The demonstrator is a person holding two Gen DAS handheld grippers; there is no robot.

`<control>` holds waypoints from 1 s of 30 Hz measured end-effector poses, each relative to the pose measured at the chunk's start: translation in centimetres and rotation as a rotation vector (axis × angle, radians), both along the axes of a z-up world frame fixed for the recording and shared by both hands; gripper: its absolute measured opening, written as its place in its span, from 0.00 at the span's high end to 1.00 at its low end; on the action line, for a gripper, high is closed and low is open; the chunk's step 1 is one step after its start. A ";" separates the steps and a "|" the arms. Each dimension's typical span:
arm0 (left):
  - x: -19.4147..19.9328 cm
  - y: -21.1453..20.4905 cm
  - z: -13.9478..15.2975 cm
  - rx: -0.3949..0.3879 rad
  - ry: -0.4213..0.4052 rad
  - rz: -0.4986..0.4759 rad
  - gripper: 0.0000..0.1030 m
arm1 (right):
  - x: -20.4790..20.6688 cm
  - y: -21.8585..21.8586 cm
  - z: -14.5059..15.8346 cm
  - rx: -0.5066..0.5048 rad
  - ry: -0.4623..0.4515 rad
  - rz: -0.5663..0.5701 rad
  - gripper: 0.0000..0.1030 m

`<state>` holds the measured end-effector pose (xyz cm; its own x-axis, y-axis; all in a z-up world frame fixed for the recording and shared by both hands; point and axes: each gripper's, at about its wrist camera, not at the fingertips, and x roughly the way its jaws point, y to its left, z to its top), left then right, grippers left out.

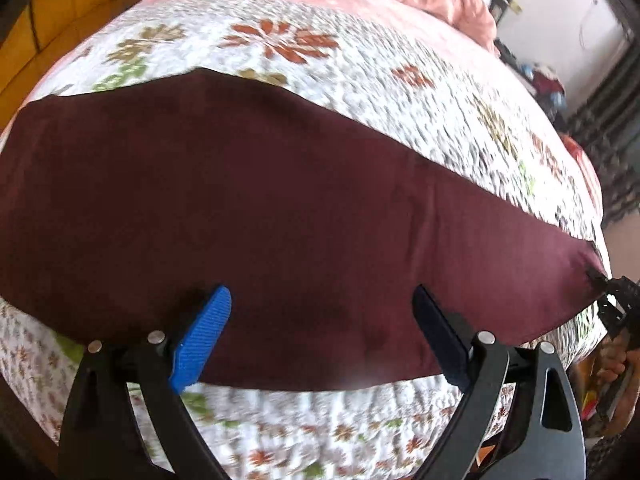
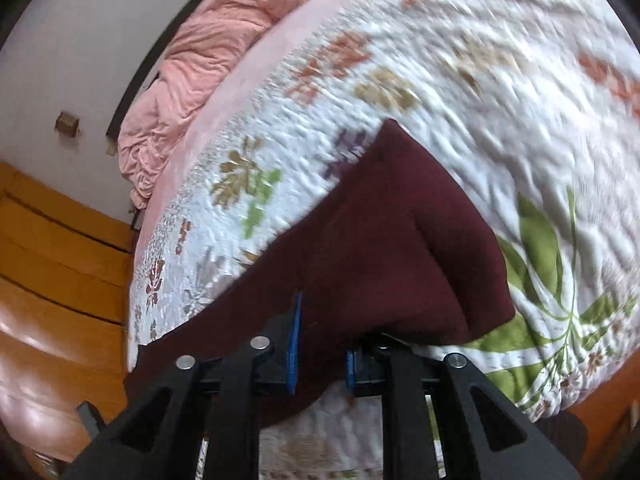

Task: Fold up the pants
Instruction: 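Lift the folded end with the right gripper and fold it toward the left gripper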

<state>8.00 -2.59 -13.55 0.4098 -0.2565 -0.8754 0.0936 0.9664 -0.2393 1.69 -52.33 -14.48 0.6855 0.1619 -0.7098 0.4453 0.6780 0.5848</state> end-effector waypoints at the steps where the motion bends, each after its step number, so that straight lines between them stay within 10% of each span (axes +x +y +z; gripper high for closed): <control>1: -0.1 0.7 0.3 0.002 -0.006 0.012 0.11 | 0.2 1.0 1.1 -0.040 -0.005 0.016 0.84; 12: -0.1 7.8 1.3 -0.038 -0.021 0.171 0.11 | 5.9 13.4 9.2 -0.230 -0.131 0.281 0.83; 30: -1.5 14.5 1.6 -0.109 -0.036 0.300 0.11 | 12.4 33.8 4.5 -0.329 -0.070 0.662 0.83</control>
